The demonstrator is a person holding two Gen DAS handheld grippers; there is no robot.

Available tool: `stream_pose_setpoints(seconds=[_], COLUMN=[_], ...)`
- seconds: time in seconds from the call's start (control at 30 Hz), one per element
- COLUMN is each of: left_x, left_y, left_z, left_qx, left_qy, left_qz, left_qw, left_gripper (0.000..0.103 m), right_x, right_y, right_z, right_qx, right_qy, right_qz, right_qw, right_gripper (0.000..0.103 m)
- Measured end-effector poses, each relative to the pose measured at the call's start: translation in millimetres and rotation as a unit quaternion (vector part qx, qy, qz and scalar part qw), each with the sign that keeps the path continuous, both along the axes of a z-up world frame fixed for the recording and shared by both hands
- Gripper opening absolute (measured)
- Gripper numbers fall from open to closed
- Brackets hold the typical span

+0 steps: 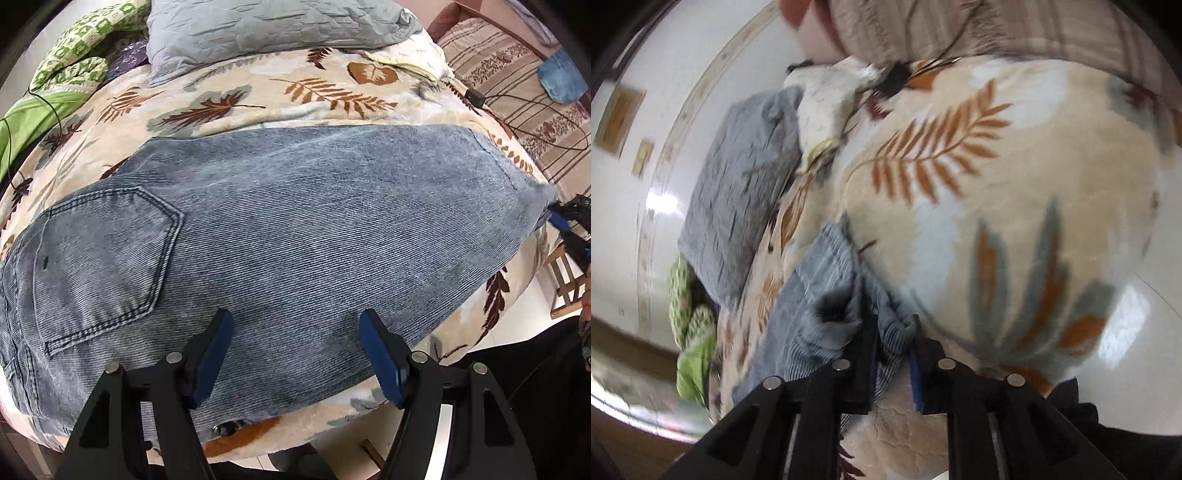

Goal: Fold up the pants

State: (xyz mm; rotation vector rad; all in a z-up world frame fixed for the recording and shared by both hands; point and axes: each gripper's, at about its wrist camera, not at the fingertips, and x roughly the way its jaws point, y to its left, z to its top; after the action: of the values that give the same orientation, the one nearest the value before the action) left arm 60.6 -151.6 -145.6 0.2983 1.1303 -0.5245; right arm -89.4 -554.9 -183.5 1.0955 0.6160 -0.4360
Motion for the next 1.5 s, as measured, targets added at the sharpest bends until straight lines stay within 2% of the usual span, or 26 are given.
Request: stream_pose_setpoints(seconds=[0.07, 0.13, 0.23, 0.33, 0.43, 0.5, 0.6, 0.7, 0.8, 0.93, 1.07, 1.27, 1.4, 1.5], left_x=[-2.5, -4.2, -6.5, 0.1, 17.6, 28.5, 37.0, 47.1, 45.2, 37.2, 31.8, 32.8, 30.6, 49.7], left_y=[6.1, 13.6, 33.5, 72.4, 125.7, 172.9, 218.2, 246.1, 251.3, 253.3, 252.4, 254.1, 249.5, 253.1], left_z=[2.8, 7.9, 22.0, 37.7, 45.6, 49.1, 45.1, 19.9, 5.0, -2.0, -5.6, 6.1, 37.6, 55.0], left_qx=[-0.002, -0.006, -0.018, -0.010, 0.001, 0.006, 0.005, 0.011, 0.000, 0.008, 0.011, 0.013, 0.027, 0.023], left_qy=[-0.006, -0.017, -0.038, -0.067, -0.073, -0.077, -0.075, -0.043, -0.040, -0.043, -0.042, -0.023, -0.086, -0.111], left_qz=[0.003, 0.011, 0.028, 0.078, 0.153, 0.219, 0.278, 0.306, 0.305, 0.293, 0.275, 0.278, 0.275, 0.297], left_qw=[1.0000, 0.9998, 0.9987, 0.9946, 0.9855, 0.9727, 0.9577, 0.9511, 0.9516, 0.9551, 0.9604, 0.9601, 0.9573, 0.9481], left_gripper=[0.071, 0.071, 0.071, 0.071, 0.071, 0.071, 0.071, 0.071, 0.075, 0.082, 0.082, 0.080, 0.080, 0.080], right_x=[-11.9, -13.9, 15.5, 56.5, 91.6, 104.0, 120.1, 128.7, 126.6, 125.2, 118.5, 114.1, 113.2, 112.2], right_y=[1.8, 6.7, 31.4, 65.8, 97.0, 109.8, 127.7, 136.8, 136.7, 143.0, 148.5, 152.4, 155.6, 163.2], right_z=[25.9, 49.2, 69.9, 69.1, 52.1, 38.5, 21.6, 4.0, 3.4, 1.9, 2.0, 5.4, 16.5, 33.3], right_qx=[-0.069, -0.122, -0.169, -0.172, -0.157, -0.137, -0.132, -0.127, -0.138, -0.163, -0.180, -0.189, -0.202, -0.230], right_qy=[0.008, 0.000, -0.017, -0.018, 0.012, 0.024, 0.048, 0.084, 0.083, 0.080, 0.085, 0.095, 0.084, 0.042], right_qz=[-0.041, -0.048, 0.035, 0.124, 0.188, 0.211, 0.242, 0.252, 0.254, 0.270, 0.282, 0.289, 0.278, 0.276], right_qw=[0.997, 0.991, 0.985, 0.977, 0.969, 0.968, 0.960, 0.956, 0.954, 0.946, 0.938, 0.933, 0.935, 0.932], right_gripper=[0.018, 0.018, 0.018, 0.018, 0.018, 0.018, 0.018, 0.019, 0.018, 0.019, 0.019, 0.018, 0.018, 0.018])
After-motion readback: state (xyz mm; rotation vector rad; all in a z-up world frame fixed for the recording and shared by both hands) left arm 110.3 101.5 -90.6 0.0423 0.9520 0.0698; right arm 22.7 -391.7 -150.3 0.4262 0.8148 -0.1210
